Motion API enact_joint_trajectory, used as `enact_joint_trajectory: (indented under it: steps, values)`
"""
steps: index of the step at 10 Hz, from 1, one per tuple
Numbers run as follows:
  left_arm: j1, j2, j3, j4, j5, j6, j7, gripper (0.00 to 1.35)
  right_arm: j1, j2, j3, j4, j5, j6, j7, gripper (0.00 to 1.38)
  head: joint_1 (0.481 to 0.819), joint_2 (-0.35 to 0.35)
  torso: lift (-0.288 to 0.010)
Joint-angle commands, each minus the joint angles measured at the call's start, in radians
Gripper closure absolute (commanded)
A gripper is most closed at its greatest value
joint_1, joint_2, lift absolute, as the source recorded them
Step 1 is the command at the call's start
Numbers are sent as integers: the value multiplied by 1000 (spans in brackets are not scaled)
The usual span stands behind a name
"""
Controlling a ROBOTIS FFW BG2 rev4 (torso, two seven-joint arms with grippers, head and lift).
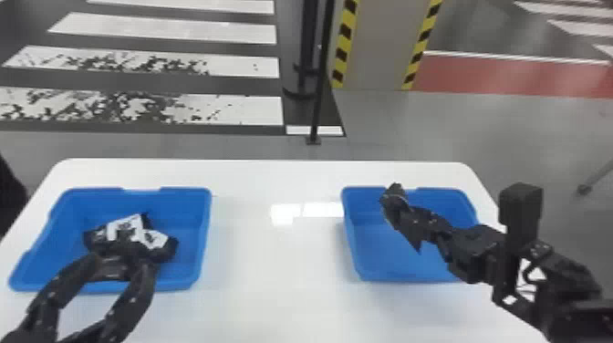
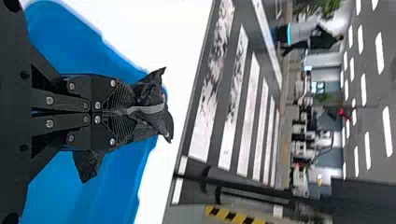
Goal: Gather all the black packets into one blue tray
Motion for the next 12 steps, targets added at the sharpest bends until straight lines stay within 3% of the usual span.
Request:
enact_joint_trajectory:
  steps: [1, 3, 5, 8, 12]
  values:
    - [-19, 7, -7, 3, 13, 18, -12, 317, 64, -1, 91, -105, -44, 1, 20, 1277, 695, -78, -110]
    - [-44, 7, -25, 5, 63, 52, -21, 323, 101, -3, 187, -139, -105, -1, 60, 1277, 695, 53, -110]
    - [-75, 13, -73, 30, 158, 111, -31, 323, 109, -6, 241, -161, -127, -14, 89, 1277, 695, 135, -110]
    - [-181, 43, -207, 118, 292, 151, -61, 323, 94, -11, 299, -179, -139, -31, 138, 1277, 695, 128, -110]
    - [-235, 59, -296, 130, 430, 197, -80, 323, 77, -18, 356, -144, -153, -33, 153, 1277, 695, 97, -110]
